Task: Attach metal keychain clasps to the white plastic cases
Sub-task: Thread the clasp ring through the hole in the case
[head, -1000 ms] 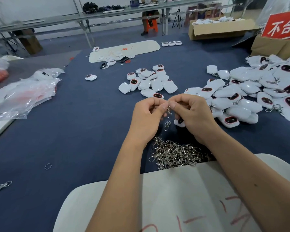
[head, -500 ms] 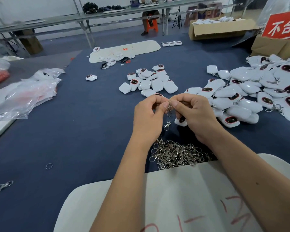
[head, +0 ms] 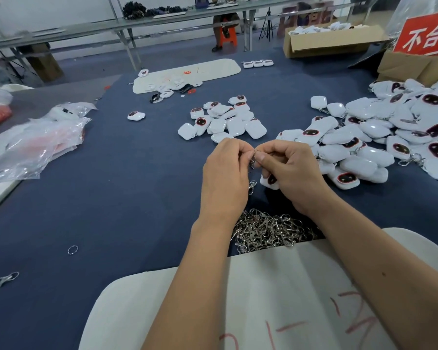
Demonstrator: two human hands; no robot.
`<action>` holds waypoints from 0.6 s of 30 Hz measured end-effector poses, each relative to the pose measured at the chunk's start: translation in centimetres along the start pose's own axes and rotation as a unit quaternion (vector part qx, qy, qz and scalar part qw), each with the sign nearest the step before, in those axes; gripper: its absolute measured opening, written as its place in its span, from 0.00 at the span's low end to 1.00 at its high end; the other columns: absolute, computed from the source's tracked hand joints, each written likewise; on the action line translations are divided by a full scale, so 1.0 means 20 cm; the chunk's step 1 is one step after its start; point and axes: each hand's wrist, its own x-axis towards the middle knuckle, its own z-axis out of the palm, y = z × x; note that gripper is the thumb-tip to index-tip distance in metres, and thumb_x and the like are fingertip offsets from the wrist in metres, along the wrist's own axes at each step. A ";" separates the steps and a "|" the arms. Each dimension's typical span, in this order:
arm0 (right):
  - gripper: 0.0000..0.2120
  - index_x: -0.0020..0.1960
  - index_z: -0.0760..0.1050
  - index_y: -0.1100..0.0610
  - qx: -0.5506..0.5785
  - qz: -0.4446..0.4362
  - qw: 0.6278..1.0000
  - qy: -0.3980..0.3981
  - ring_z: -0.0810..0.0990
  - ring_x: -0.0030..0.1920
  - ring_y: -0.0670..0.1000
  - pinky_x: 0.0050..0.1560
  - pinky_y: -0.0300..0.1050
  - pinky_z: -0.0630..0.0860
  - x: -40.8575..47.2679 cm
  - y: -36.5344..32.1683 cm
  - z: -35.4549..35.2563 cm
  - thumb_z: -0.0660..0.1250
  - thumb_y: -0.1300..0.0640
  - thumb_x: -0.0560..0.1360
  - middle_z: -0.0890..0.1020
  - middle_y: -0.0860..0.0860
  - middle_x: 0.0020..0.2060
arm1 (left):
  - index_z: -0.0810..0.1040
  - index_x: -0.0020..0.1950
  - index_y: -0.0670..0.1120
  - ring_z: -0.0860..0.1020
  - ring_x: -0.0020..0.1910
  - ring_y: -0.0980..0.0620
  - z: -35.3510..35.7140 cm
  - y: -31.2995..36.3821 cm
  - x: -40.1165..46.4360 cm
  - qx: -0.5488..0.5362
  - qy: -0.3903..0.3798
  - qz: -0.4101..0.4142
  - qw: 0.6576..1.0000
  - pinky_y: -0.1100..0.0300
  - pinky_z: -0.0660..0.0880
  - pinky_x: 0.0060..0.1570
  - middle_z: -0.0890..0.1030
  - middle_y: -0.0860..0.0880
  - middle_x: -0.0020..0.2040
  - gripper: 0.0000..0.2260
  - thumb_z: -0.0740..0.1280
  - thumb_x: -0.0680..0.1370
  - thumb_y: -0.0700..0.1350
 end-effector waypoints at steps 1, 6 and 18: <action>0.08 0.46 0.83 0.58 -0.007 -0.002 1.000 -0.002 0.75 0.29 0.42 0.32 0.33 0.72 0.00 0.01 0.00 0.68 0.65 0.81 0.82 0.46 0.31 | 0.79 0.48 0.44 0.78 0.46 0.53 0.00 0.00 0.00 0.001 -0.002 0.000 1.000 0.51 0.76 0.47 0.81 0.52 0.47 0.05 0.66 0.82 0.40; 0.04 0.47 0.83 0.58 -0.018 -0.009 1.000 0.004 0.78 0.33 0.41 0.35 0.33 0.74 0.00 0.02 0.01 0.71 0.64 0.80 0.83 0.47 0.32 | 0.78 0.47 0.44 0.77 0.46 0.53 -0.01 -0.01 0.00 0.001 -0.004 -0.007 1.000 0.52 0.76 0.48 0.80 0.52 0.46 0.05 0.65 0.82 0.38; 0.12 0.55 0.81 0.54 -0.090 0.018 0.994 0.060 0.85 0.50 0.46 0.54 0.40 0.80 0.02 0.04 0.01 0.79 0.57 0.74 0.86 0.48 0.49 | 0.75 0.43 0.48 0.80 0.43 0.53 -0.03 -0.09 0.01 -0.004 -0.064 -0.080 0.995 0.48 0.80 0.48 0.80 0.54 0.41 0.11 0.60 0.82 0.36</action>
